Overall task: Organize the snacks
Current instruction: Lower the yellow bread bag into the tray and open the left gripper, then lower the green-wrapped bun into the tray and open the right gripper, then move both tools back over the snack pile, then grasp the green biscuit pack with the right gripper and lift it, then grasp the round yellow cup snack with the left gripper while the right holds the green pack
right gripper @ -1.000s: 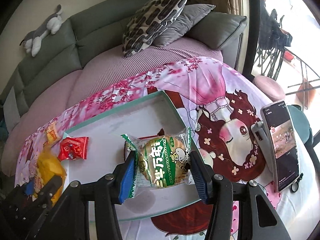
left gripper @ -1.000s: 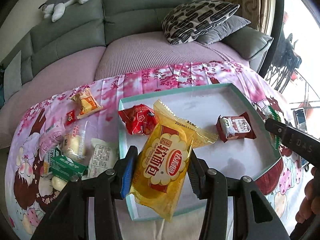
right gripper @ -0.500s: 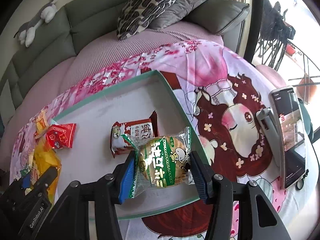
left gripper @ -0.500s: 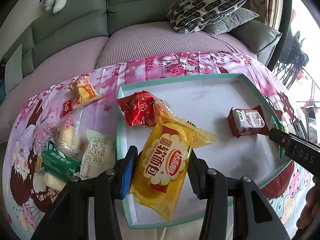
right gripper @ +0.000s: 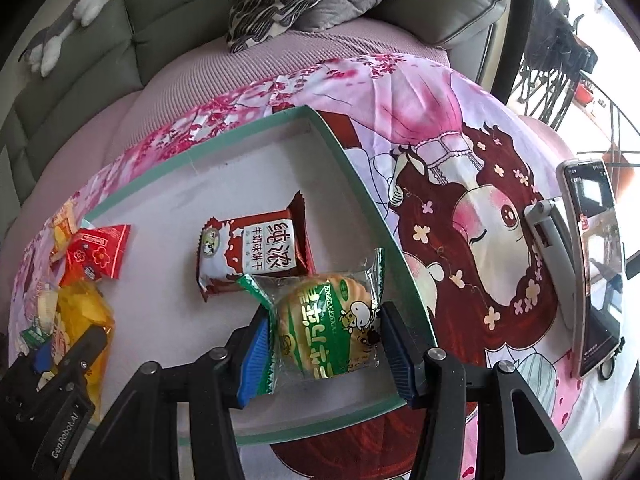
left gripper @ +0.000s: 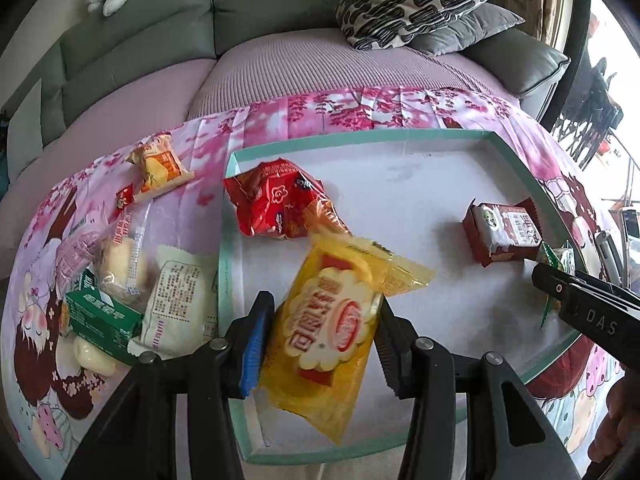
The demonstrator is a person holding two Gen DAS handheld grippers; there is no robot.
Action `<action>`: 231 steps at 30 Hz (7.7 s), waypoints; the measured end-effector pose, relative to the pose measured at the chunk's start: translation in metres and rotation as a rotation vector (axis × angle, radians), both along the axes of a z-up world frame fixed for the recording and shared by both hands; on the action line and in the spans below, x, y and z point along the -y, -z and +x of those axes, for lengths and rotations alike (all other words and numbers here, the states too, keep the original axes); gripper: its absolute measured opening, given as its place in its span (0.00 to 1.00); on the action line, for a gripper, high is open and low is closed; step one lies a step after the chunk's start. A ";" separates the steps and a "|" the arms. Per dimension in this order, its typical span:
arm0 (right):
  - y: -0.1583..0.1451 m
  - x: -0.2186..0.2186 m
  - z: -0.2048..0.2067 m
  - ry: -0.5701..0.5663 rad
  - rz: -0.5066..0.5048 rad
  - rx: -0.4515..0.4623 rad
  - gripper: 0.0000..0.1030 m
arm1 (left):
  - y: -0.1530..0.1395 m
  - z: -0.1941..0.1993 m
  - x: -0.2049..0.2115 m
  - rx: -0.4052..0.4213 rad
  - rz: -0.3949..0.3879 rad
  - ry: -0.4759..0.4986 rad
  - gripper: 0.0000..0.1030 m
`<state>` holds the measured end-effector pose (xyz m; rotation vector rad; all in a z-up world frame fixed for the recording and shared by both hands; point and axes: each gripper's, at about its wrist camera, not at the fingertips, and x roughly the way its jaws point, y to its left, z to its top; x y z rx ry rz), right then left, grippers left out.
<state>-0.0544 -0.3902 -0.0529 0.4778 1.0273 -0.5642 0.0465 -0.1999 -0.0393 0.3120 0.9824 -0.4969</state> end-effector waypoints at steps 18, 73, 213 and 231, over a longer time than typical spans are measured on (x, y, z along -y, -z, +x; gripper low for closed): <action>-0.008 0.000 -0.002 -0.002 0.005 0.044 0.58 | -0.019 0.006 -0.022 0.041 -0.044 -0.111 0.75; -0.041 -0.038 0.017 -0.108 -0.059 0.161 1.00 | -0.035 0.033 -0.115 0.083 -0.049 -0.462 1.00; 0.012 -0.267 0.130 -0.640 0.138 0.164 0.26 | 0.011 0.085 -0.221 -0.248 -0.157 -0.448 0.76; 0.015 -0.268 0.130 -0.655 0.134 0.136 0.26 | 0.026 0.085 -0.240 -0.273 -0.131 -0.510 0.41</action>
